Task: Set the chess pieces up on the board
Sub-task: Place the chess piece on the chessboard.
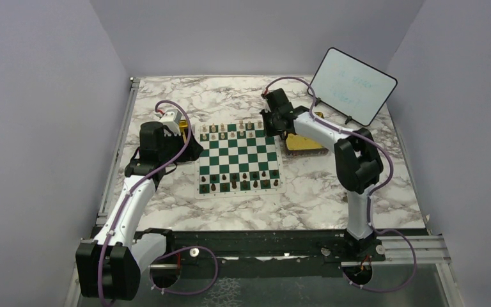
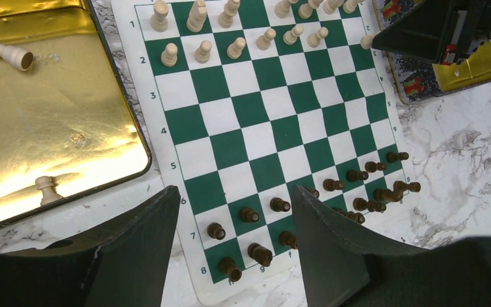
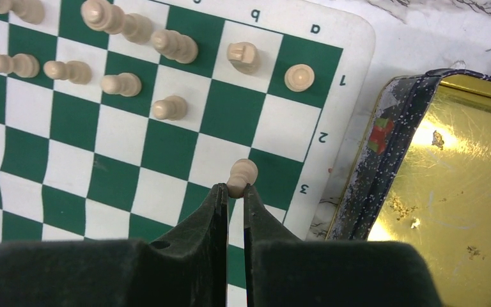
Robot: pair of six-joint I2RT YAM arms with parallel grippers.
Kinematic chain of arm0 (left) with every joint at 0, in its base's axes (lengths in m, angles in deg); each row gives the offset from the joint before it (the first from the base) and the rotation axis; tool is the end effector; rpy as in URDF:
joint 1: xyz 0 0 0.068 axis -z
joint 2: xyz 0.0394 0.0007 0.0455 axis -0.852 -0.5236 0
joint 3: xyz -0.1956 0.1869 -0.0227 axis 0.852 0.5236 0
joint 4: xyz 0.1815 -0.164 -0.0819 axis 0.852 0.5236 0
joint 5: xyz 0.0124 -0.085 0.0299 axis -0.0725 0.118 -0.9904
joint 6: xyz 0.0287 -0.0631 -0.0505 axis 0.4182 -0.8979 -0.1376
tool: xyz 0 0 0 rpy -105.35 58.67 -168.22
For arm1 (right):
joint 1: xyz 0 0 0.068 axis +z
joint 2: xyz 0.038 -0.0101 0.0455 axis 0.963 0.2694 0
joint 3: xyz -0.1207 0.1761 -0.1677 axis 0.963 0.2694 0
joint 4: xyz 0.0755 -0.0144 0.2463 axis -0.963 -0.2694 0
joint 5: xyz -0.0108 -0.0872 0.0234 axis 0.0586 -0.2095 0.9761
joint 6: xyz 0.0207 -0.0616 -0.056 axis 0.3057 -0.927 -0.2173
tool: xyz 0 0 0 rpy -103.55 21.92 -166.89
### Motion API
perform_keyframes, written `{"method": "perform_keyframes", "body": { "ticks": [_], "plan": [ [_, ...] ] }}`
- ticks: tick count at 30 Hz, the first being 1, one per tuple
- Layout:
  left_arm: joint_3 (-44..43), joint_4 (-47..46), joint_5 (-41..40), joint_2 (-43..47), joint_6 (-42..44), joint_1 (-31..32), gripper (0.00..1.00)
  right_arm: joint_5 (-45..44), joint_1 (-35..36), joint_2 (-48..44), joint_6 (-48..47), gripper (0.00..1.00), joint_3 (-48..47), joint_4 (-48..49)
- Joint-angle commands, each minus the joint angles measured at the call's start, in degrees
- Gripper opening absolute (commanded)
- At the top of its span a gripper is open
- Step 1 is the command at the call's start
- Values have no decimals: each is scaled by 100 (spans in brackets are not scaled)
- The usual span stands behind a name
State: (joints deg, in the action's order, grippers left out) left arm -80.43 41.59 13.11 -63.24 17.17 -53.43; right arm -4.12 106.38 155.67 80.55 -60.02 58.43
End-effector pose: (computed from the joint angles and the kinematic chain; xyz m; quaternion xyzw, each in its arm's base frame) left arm 0.2499 -0.0474 0.2504 0.0268 0.8668 -0.2193 0.4470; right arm 0.4025 0.2491 0.1770 -0.1548 0.9261 0.1183 0.3230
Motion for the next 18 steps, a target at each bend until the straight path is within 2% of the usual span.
{"method": "perform_keyframes", "body": {
  "ticks": [1,18],
  "plan": [
    [-17,-55,-75,125,100,19,66,129,-133,234,26,14,-302,-310],
    [-17,-54,-83,125,100,19,66,130,-294,608,46,14,-645,-412]
  ]
}}
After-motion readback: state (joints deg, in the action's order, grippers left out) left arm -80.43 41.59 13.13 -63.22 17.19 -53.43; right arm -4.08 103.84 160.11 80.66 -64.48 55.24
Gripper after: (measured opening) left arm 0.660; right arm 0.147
